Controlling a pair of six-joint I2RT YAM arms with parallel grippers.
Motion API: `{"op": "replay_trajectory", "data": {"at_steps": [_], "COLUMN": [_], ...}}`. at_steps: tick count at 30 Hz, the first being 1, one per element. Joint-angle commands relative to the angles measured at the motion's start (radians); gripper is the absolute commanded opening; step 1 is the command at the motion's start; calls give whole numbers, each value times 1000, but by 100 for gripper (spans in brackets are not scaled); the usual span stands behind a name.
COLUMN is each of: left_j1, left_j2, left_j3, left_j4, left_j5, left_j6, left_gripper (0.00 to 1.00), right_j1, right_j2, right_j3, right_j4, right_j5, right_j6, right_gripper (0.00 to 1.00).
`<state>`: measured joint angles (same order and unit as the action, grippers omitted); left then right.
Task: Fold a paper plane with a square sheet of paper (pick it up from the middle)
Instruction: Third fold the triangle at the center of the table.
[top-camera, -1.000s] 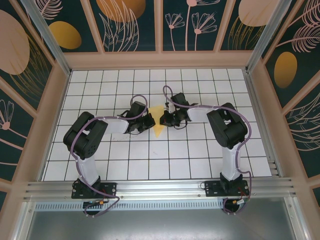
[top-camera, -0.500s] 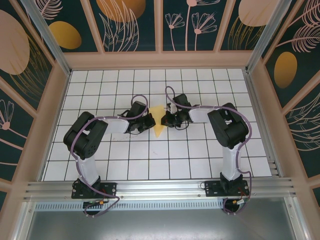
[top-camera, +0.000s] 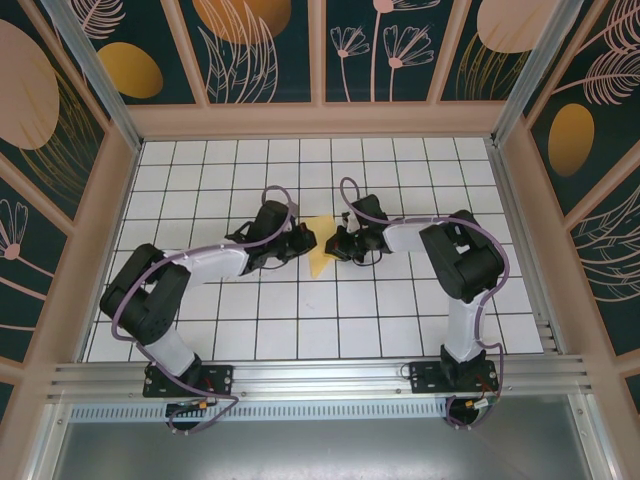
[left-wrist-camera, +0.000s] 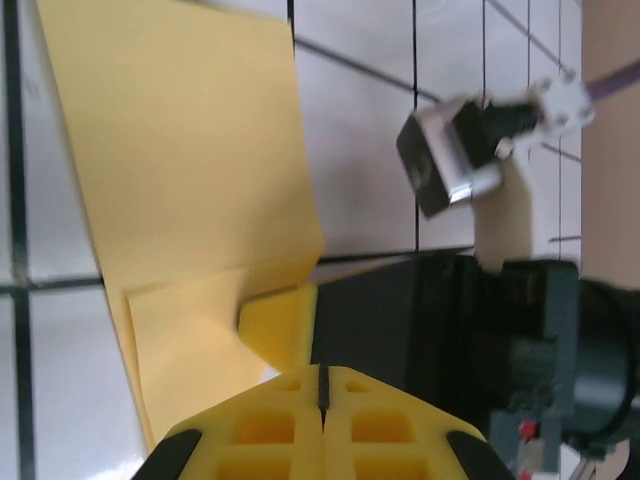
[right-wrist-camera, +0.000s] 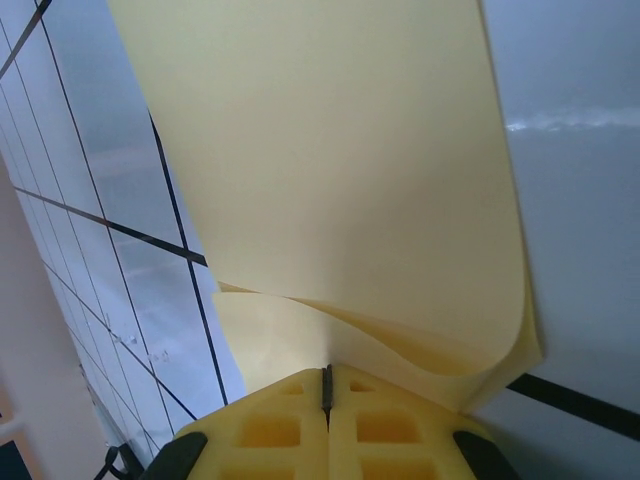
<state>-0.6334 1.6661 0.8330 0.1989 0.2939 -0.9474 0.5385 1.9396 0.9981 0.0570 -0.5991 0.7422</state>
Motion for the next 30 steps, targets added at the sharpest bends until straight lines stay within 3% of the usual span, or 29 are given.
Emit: {"op": "replay_trajectory", "data": {"at_steps": [1,8,22,30], "left_j1": [-29,-54,-58,-58], "left_j2": [24,116,149,147], "left_j3": [-40,-29,-70,-74], "left_j4": [34,18,-20,-32], "left_j5": [31,19,-15,-19], "left_j6": [-46,-71,-98,-100], "left_gripper": [0,0,0,0], "right_j1": [21,20,15,17], "right_j2": [-13,-14,-94,-16], "right_j3": [-28,-26,-44,-5], "right_j4": [-19,-5,-12,-75], "right_j5": [-10,-39,-21,12], "right_j6": [33,7,-146,-181], "right_gripper": [1,1,2,2]}}
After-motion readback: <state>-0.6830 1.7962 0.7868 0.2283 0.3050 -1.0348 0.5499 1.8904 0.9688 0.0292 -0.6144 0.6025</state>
